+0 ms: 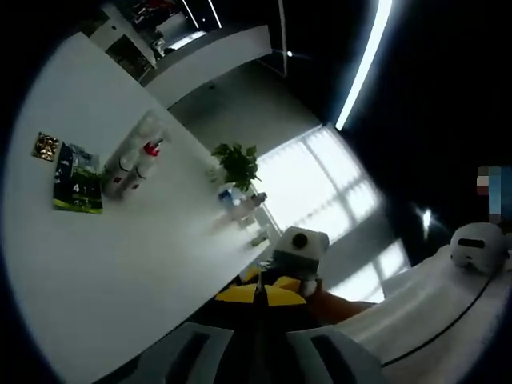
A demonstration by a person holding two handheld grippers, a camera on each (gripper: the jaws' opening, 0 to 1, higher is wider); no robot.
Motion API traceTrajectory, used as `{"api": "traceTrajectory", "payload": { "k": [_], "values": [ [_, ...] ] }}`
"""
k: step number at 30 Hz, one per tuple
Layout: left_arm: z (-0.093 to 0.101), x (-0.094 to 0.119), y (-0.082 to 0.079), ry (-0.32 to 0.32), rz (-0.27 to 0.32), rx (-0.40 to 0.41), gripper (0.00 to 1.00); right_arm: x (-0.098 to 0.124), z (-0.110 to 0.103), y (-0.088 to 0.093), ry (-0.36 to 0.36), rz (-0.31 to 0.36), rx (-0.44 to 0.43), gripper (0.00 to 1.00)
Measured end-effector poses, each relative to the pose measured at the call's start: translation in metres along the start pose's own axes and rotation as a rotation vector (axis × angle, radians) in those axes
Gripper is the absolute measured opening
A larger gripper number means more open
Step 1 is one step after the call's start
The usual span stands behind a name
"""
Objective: Arrange the skincare products in the storage area until every visible bottle or jar stands upright without overlapping.
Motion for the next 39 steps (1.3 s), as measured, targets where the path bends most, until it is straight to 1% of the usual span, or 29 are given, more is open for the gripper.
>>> {"api": "traceTrajectory", "payload": {
  "k": [2, 3, 4, 5, 6, 7, 8, 9, 10, 11, 12, 13, 14, 15, 17, 18, 20, 23, 25, 27, 29, 31, 33, 36, 38, 39],
  "values": [
    [0.0, 0.001, 0.0, 0.001, 0.003, 0.006, 0.01, 0.0, 0.0, 0.0, 0.0, 0.002, -0.006, 0.11],
    [0.001, 0.001, 0.001, 0.008, -0.002, 0.012, 0.01, 0.0, 0.0, 0.0, -0.002, -0.001, -0.009, 0.08],
    [0.001, 0.001, 0.002, 0.007, -0.008, 0.014, 0.01, 0.001, -0.002, 0.001, -0.017, -0.009, -0.016, 0.04],
    [-0.002, 0.003, 0.003, -0.014, -0.018, 0.004, 0.01, 0.002, -0.005, 0.002, -0.045, -0.015, -0.014, 0.03],
    [-0.005, 0.004, 0.003, -0.028, -0.026, -0.002, 0.01, 0.001, -0.003, 0.002, -0.02, -0.015, -0.016, 0.02],
    [-0.003, 0.002, 0.003, -0.016, -0.019, 0.011, 0.02, 0.001, -0.002, 0.002, -0.011, -0.007, 0.007, 0.02],
    [-0.006, 0.002, 0.001, -0.033, -0.001, 0.007, 0.03, 0.001, -0.002, 0.002, -0.01, -0.002, 0.01, 0.02],
    [-0.007, 0.002, 0.001, -0.038, 0.006, 0.007, 0.06, 0.001, -0.001, 0.0, -0.009, 0.005, -0.004, 0.02],
    [-0.01, 0.003, -0.002, -0.053, 0.037, 0.012, 0.09, 0.001, -0.001, -0.004, -0.014, 0.027, -0.026, 0.02],
    [-0.01, 0.002, -0.002, -0.048, 0.048, 0.013, 0.14, 0.001, -0.001, -0.008, -0.016, 0.049, -0.041, 0.02],
    [-0.009, 0.001, 0.001, -0.037, 0.043, 0.023, 0.19, 0.002, -0.002, -0.011, -0.027, 0.065, -0.058, 0.02],
    [-0.008, -0.002, 0.007, -0.033, 0.018, 0.032, 0.21, 0.003, -0.002, -0.014, -0.033, 0.077, -0.073, 0.02],
    [-0.008, -0.003, 0.016, -0.039, -0.039, 0.016, 0.2, 0.003, -0.002, -0.016, -0.032, 0.084, -0.079, 0.02],
    [-0.01, -0.002, 0.02, -0.054, -0.067, -0.001, 0.17, 0.003, -0.002, -0.018, -0.034, 0.088, -0.082, 0.02],
    [-0.013, -0.002, 0.02, -0.072, -0.07, -0.023, 0.08, 0.002, 0.0, -0.02, -0.03, 0.094, -0.084, 0.02],
    [-0.012, -0.002, 0.02, -0.067, -0.058, -0.008, 0.05, 0.002, 0.001, -0.021, -0.027, 0.098, -0.085, 0.02],
    [-0.01, -0.001, 0.016, -0.039, -0.01, 0.029, 0.02, 0.002, 0.003, -0.022, -0.022, 0.111, -0.092, 0.02],
    [-0.008, 0.002, 0.017, -0.036, -0.016, 0.024, 0.01, -0.002, 0.001, -0.02, -0.019, 0.092, -0.07, 0.02],
    [-0.011, 0.005, 0.018, -0.058, -0.022, 0.034, 0.01, -0.005, 0.003, -0.018, -0.007, 0.085, -0.053, 0.03],
    [-0.012, 0.007, 0.019, -0.061, -0.022, 0.042, 0.01, -0.007, 0.005, -0.017, 0.005, 0.081, -0.052, 0.04],
    [-0.013, 0.008, 0.018, -0.07, -0.018, 0.043, 0.01, -0.007, 0.006, -0.017, 0.007, 0.082, -0.069, 0.07],
    [-0.011, 0.01, 0.017, -0.063, 0.006, 0.061, 0.01, -0.007, 0.009, -0.018, 0.026, 0.089, -0.066, 0.14],
    [-0.012, 0.012, 0.015, -0.064, 0.02, 0.064, 0.01, -0.006, 0.01, -0.018, 0.02, 0.085, -0.076, 0.15],
    [-0.013, 0.011, 0.014, -0.068, 0.021, 0.074, 0.01, -0.007, 0.007, -0.015, 0.015, 0.056, -0.049, 0.16],
    [-0.012, 0.005, 0.016, -0.064, 0.006, 0.074, 0.01, -0.01, 0.004, -0.013, 0.011, 0.042, -0.045, 0.17],
    [-0.012, 0.004, 0.016, -0.061, 0.003, 0.075, 0.01, -0.012, 0.004, -0.011, 0.017, 0.032, -0.015, 0.17]
  ]
}}
Point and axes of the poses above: the point that each gripper's makers call its tool centre point, and the gripper's own axes: x roughly backward along the fingers, z roughly to its right, y roughly out of its underside, the point moved 2 cm from there along x, roughly backward along the fingers, and after that the axes turned 12 degrees about y, right-handed, at the moved point
